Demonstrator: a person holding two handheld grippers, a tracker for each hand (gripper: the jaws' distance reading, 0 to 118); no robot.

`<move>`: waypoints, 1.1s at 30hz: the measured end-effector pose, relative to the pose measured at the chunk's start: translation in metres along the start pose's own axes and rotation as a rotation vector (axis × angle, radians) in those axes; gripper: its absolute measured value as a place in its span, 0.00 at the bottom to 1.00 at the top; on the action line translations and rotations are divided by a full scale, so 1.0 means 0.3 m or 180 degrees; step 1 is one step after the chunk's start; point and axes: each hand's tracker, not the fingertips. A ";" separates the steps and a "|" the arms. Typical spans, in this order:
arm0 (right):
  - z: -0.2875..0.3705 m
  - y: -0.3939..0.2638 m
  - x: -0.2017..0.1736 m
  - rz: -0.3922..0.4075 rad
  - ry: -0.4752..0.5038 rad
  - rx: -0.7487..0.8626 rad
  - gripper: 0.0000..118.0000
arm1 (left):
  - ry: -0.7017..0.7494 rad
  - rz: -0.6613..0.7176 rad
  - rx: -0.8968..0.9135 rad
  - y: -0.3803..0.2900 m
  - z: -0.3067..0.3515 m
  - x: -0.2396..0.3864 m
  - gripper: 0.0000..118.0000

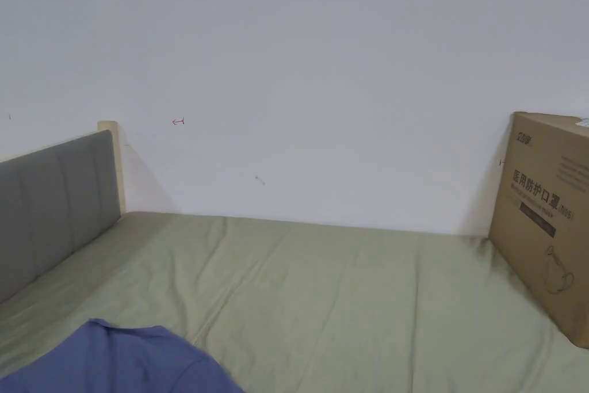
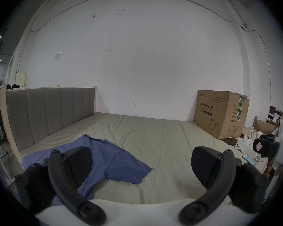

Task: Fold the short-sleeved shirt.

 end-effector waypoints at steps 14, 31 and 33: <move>0.021 0.001 -0.020 -0.0034 0.0056 0.0139 1.00 | -0.0030 -0.0143 0.0054 0.000 0.007 0.030 1.00; 0.089 0.011 -0.075 0.0105 0.0033 0.0152 0.00 | 0.0020 -0.0150 0.0180 0.033 0.078 0.018 0.00; 0.056 0.012 -0.101 0.0145 0.0131 0.0101 0.00 | 0.0240 -0.0165 0.0157 0.040 0.112 -0.044 0.00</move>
